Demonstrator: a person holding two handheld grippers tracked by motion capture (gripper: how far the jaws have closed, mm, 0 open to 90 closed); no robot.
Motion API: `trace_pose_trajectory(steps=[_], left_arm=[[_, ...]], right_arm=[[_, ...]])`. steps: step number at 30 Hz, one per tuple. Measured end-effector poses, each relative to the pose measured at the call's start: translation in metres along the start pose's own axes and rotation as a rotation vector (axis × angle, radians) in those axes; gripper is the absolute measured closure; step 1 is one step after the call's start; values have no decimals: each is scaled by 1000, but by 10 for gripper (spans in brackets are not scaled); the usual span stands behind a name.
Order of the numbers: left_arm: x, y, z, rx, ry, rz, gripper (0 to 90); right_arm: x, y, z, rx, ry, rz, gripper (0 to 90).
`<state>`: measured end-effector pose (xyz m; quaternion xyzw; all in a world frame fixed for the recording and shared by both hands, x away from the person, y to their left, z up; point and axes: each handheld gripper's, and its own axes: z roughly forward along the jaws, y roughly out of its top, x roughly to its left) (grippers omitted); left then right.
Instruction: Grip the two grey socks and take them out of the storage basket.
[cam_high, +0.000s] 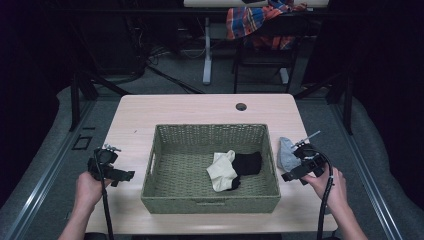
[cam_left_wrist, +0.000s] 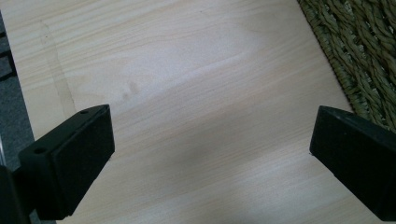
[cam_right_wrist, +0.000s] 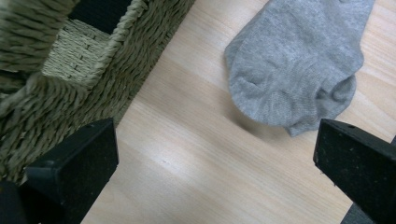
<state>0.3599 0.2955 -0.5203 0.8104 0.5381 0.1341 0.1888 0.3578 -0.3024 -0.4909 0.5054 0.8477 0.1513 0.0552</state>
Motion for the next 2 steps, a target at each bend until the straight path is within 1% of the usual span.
trace_pose_trajectory(steps=[1, 2], left_arm=[[0, 0, 0, 1, 0, 0, 1], [0, 0, 0, 1, 0, 0, 1]], right_arm=[[0, 0, 0, -12, 2, 3, 0], [0, 0, 0, -12, 2, 3, 0]])
